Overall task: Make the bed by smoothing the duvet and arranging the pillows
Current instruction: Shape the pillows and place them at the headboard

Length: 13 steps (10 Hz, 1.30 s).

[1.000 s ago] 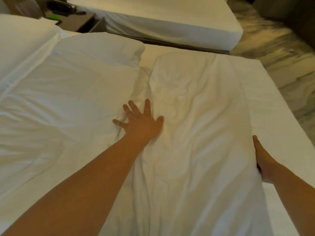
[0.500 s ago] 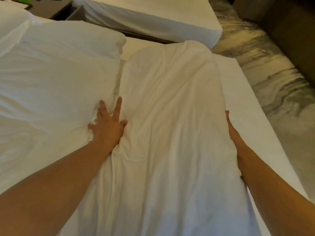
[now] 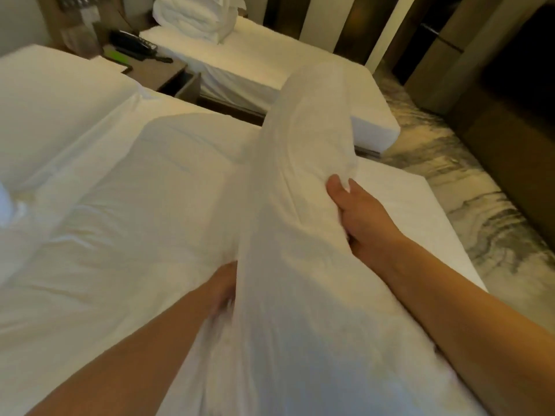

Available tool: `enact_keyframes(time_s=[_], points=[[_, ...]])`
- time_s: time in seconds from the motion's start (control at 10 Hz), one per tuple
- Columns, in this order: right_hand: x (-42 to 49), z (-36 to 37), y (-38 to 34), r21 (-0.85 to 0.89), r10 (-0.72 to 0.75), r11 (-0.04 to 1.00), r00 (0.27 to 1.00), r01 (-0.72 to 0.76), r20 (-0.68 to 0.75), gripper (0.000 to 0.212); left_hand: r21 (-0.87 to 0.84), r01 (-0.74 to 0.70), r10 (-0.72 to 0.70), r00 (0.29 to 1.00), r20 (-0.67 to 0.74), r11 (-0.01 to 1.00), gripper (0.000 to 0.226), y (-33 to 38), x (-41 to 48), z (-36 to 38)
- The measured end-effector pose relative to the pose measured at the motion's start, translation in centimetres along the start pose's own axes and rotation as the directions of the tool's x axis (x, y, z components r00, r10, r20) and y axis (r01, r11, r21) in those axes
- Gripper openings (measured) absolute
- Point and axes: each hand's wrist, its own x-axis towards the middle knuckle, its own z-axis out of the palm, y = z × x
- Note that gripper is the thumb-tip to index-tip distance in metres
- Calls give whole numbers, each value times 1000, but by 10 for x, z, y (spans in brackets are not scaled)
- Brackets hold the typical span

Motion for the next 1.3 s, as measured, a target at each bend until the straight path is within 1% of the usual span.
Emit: enact_keyframes(time_s=[0.1,0.2,0.3,0.4,0.5,0.6,0.7,0.8,0.9,1.0,1.1,1.2,1.3], points=[[1,104,-23,-67,-17,998,999,14,-40,38,-374,52,-24,996,81,926,78,36,-43,-67],[4,210,-33,-65,5,998,995,-12,-99,47,-536,-13,58,996,68,844,89,78,-82,-144],[9,301,-35,125,240,966,964,-225,-117,50,-397,-82,117,991,64,914,82,111,-122,-208],[1,373,-22,-706,86,707,996,-36,35,29,-115,-66,59,996,-67,991,84,127,-153,-261],[26,421,-8,-212,250,953,958,-218,138,61,271,-45,77,991,-110,961,105,131,-178,-294],[25,458,5,-70,291,957,941,-283,171,57,602,-61,132,988,-75,796,107,120,-184,-301],[22,481,28,6,340,938,921,-347,189,57,786,116,140,958,-250,607,127,94,-168,-314],[19,483,44,-140,276,958,943,-252,189,64,835,179,102,958,-269,520,127,55,-152,-345],[23,474,58,-174,287,952,930,-251,231,83,831,200,100,951,-292,520,124,15,-148,-363],[21,464,62,-225,299,946,895,-233,331,82,822,205,173,923,-343,531,121,-13,-146,-360],[26,453,58,-497,140,866,928,54,346,70,791,172,248,892,-377,587,121,-29,-144,-358],[46,436,49,-869,-261,341,924,359,279,64,739,192,231,873,-429,646,124,-40,-146,-358],[71,404,34,-951,-296,91,919,297,259,72,718,198,242,854,-460,667,126,-42,-148,-359]])
